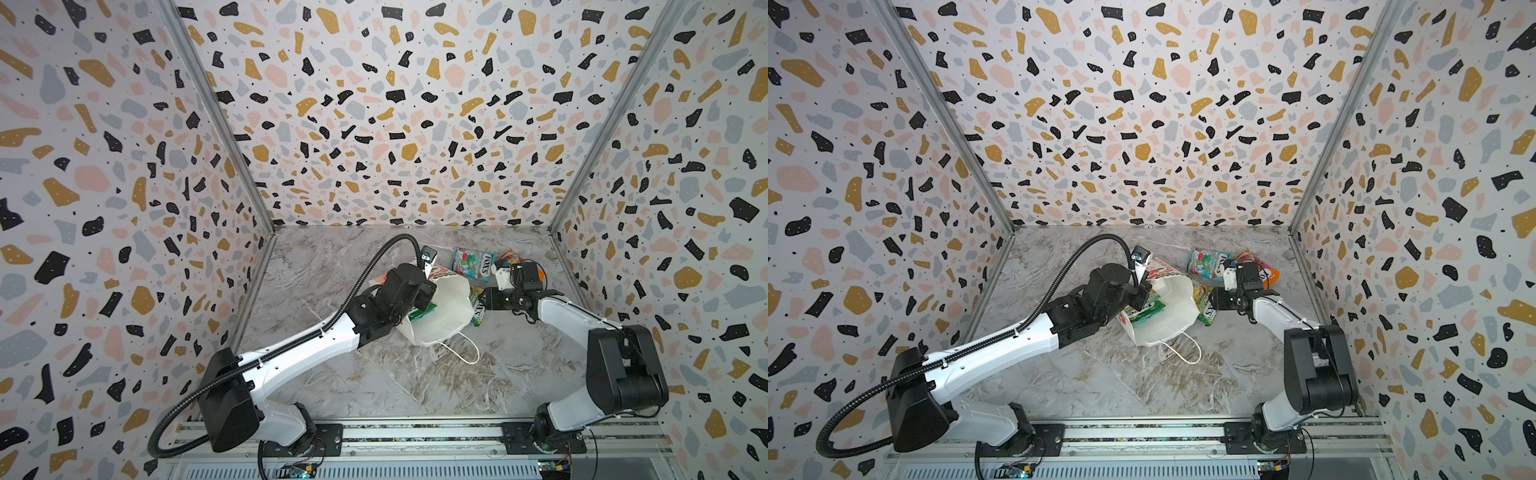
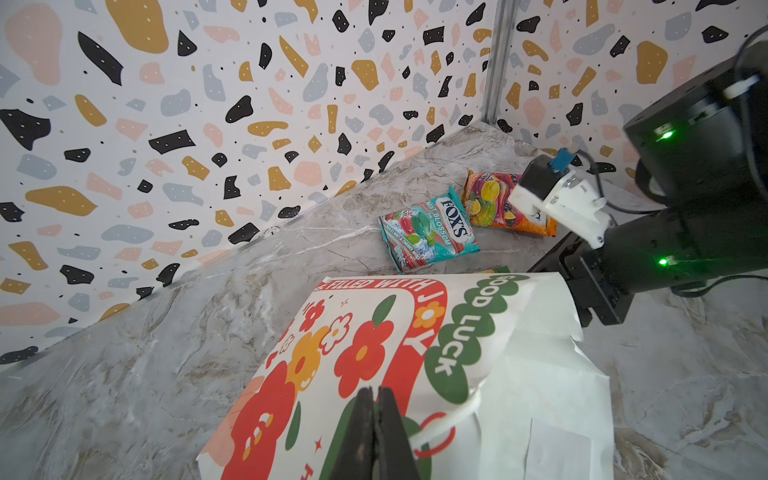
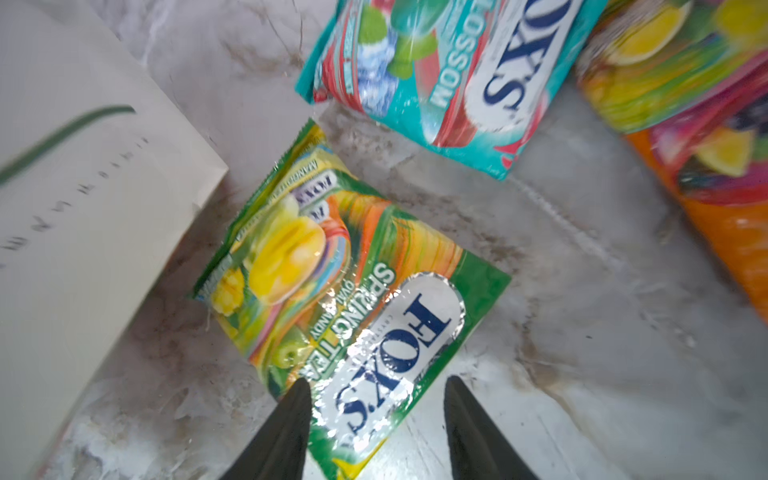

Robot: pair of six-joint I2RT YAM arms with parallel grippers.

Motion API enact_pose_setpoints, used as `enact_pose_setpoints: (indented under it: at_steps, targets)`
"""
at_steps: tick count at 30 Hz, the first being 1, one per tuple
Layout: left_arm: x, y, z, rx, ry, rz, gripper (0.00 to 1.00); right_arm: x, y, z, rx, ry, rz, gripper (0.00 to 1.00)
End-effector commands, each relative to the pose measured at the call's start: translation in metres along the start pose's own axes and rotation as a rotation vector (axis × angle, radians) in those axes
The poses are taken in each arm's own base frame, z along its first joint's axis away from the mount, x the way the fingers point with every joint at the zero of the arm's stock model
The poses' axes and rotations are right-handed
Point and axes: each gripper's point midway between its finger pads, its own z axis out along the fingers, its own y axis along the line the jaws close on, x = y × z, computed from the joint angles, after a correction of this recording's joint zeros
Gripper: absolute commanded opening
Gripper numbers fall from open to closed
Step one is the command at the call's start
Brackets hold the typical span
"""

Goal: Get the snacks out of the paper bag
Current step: 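Lower the green pack beside the bag and open the right gripper, then move the right gripper back over the bag and lower it inside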

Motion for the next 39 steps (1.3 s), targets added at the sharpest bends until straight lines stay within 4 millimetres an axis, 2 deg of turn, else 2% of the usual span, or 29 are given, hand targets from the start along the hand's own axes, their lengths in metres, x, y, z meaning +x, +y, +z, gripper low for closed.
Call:
enact_pose_setpoints:
  at_steps: [1,8,12,20,26,39]
  targets:
    - [-0.02,0.006,-0.011,-0.016,-0.048,-0.002,0.0,-0.016,0.005,-0.034,0.02,-0.098,0.031,0.54]
    - [-0.02,0.008,-0.009,-0.026,-0.049,-0.014,0.0,-0.027,0.057,-0.095,-0.208,-0.25,0.116,0.54]
    - [-0.021,0.008,-0.01,-0.021,-0.052,-0.02,0.0,-0.027,0.086,-0.127,-0.301,-0.3,0.085,0.54]
    - [-0.024,0.008,-0.012,-0.023,-0.061,-0.026,0.0,-0.009,0.146,-0.161,-0.478,-0.305,-0.036,0.53]
    - [-0.029,0.007,-0.017,-0.002,-0.084,-0.033,0.0,0.016,0.183,-0.16,-0.589,-0.218,-0.116,0.5]
    - [-0.04,-0.005,-0.027,0.085,-0.144,-0.051,0.0,0.066,0.227,-0.108,-0.59,-0.031,-0.187,0.47]
